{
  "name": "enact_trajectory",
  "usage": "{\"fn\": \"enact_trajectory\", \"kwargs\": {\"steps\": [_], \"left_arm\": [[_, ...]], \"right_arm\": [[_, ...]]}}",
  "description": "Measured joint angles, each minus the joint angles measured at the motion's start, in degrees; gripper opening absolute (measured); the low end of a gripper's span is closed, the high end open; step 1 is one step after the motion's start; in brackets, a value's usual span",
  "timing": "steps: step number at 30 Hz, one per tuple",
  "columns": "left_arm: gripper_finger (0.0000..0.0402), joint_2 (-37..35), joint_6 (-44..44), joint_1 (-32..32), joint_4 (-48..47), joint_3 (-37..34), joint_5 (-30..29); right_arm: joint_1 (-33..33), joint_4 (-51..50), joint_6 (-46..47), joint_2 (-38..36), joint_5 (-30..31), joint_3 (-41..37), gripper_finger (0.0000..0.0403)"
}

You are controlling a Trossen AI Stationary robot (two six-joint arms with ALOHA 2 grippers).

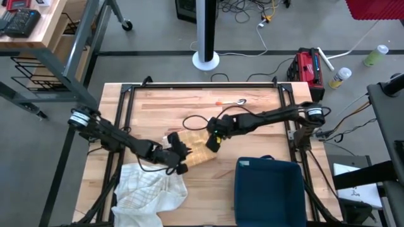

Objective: Fold towel
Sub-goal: Stack the folded yellow towel on top of the folded brown towel

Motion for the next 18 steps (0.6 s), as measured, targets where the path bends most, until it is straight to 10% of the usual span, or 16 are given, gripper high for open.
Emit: {"fn": "enact_trajectory", "kwargs": {"steps": [18], "left_arm": [[0.0036, 7.3, -11.16, 4.24, -3.66, -0.41, 10.67]], "right_arm": [[1.22, 8.99, 4.78, 4.56, -4.17, -0.26, 0.0293]]}}
